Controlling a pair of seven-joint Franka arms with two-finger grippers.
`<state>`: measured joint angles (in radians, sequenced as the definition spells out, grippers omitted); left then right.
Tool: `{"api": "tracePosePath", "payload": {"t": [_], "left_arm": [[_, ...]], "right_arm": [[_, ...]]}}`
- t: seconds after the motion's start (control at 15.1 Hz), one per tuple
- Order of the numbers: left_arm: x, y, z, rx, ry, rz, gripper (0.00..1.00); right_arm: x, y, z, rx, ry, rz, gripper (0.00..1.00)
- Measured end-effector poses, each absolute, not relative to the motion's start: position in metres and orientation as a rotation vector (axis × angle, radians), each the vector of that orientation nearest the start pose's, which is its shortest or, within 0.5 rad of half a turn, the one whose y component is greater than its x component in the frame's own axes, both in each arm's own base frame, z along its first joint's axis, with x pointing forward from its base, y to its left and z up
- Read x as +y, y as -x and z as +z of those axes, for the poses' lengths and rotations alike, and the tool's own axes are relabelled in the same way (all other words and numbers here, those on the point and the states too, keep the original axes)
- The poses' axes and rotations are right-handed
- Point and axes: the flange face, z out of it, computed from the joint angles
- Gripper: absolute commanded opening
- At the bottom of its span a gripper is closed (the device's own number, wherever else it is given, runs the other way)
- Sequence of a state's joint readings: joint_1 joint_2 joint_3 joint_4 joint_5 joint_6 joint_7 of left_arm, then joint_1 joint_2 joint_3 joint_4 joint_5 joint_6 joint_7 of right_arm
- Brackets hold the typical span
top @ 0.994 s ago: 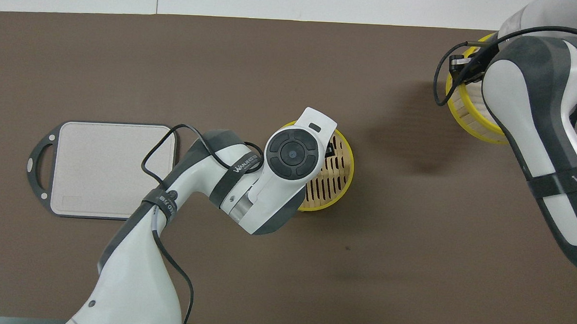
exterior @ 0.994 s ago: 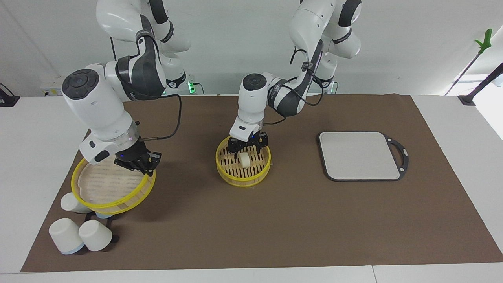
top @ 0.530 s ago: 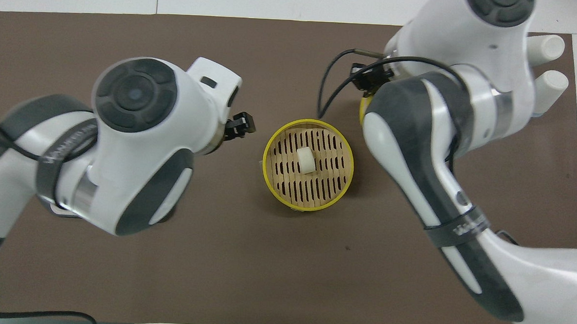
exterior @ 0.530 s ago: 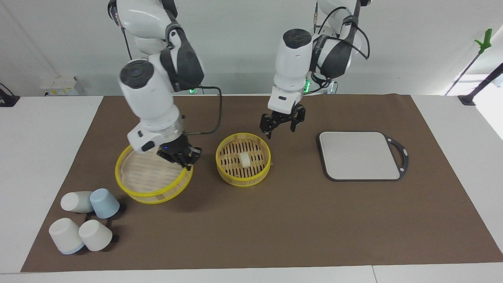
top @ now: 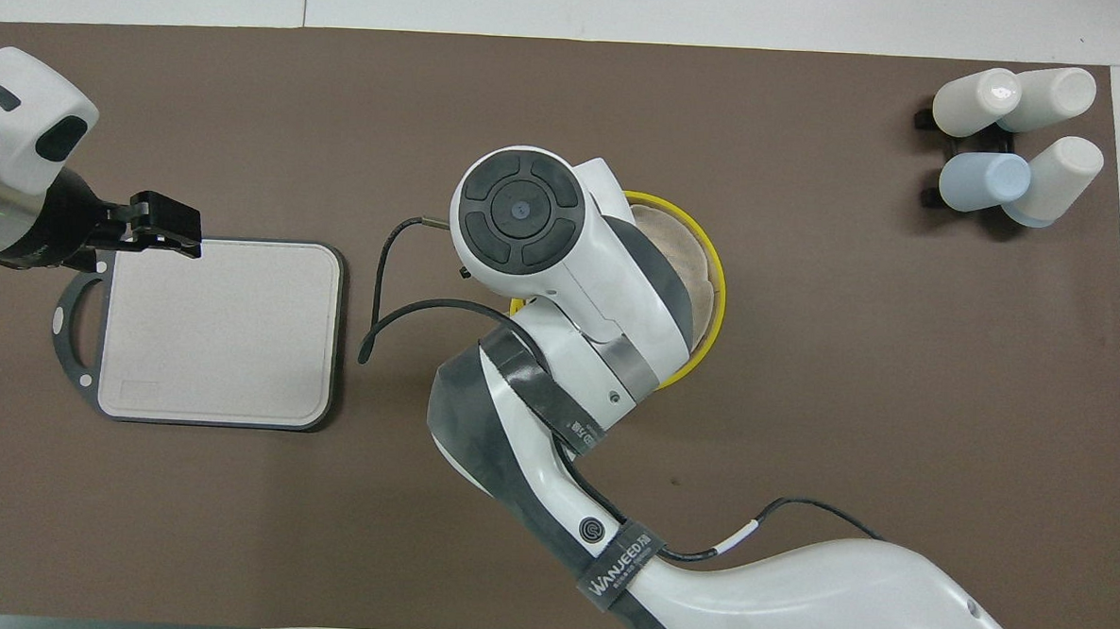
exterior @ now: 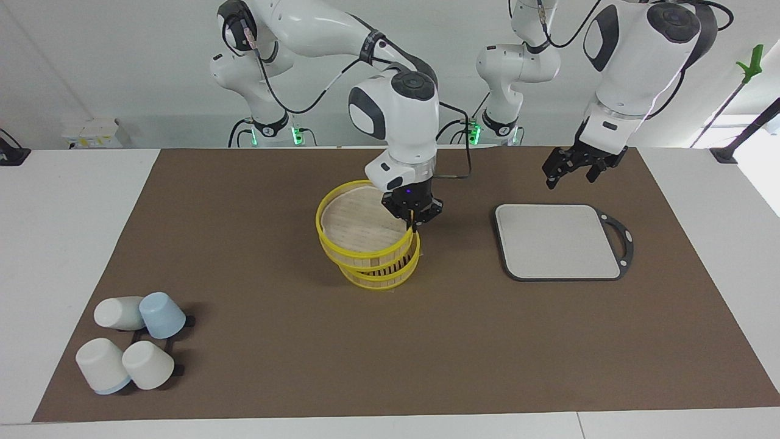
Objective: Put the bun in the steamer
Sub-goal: 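Lower the lid onto the steamer with the right gripper and release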
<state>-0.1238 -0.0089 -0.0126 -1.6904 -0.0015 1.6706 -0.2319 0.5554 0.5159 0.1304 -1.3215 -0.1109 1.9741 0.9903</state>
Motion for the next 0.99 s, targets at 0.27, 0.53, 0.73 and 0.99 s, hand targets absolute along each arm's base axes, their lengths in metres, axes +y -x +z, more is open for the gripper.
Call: {"api": "tracePosePath", "payload": {"t": [0.27,0.53,0.73,0.99], "left_arm": [[-0.024,-0.554,0.581,-0.062,3.140,0.041,1.00],[-0.007,-0.550,0.595,-0.022,3.142,0.043,1.00],[-0.012,-0.547,0.605,-0.009,3.142,0.053,1.00],[-0.008,-0.546,0.610,-0.014,3.144,0.062,1.00]], "right_arm": [[0.450,-0.570,0.439,0.439,3.021,-0.188,0.00],[0.454,-0.564,0.414,0.430,3.014,-0.193,0.00],[0.452,-0.562,0.404,0.431,3.022,-0.185,0.00],[0.449,-0.557,0.400,0.429,3.034,-0.172,0.00]]}}
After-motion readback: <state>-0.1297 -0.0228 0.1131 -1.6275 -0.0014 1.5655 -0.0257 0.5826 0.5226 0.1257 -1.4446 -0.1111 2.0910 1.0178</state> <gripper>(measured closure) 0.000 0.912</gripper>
